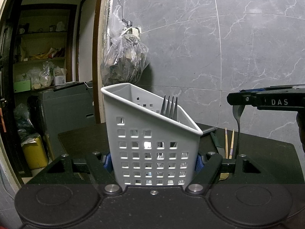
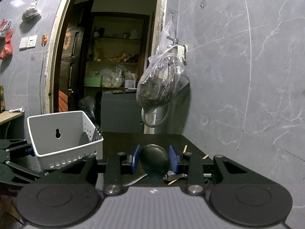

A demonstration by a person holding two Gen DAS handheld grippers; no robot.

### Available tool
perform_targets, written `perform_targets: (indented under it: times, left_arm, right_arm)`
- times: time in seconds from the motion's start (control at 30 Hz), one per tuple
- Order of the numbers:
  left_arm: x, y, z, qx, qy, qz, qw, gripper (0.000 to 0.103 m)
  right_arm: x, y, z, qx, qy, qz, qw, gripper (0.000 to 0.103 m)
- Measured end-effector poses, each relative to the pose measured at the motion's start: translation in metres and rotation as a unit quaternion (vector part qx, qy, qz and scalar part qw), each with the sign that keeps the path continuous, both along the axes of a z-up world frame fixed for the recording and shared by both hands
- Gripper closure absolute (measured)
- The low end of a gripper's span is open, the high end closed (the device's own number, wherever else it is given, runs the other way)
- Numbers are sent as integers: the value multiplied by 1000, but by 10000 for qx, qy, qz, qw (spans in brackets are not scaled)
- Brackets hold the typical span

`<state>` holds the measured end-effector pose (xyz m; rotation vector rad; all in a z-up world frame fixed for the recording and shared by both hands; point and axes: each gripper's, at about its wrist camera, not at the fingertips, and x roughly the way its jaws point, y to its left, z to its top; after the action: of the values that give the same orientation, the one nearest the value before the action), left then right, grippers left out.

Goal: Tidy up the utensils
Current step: 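Lift the silver spoon and carry it toward the basket with the right tool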

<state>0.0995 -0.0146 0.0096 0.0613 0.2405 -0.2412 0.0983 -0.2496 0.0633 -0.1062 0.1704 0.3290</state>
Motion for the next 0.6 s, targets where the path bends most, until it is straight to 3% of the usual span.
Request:
perform_targets:
  times: [0.33,0.6]
  left_arm:
    - [0,0,0,-2,1,0,10000,27]
    - [0,0,0,-2,2,2,10000,27]
  right_arm:
    - [-3,-1,5,19,-92,-6,10000,66]
    - [-13,3,34,-18,-516,81,9986,66]
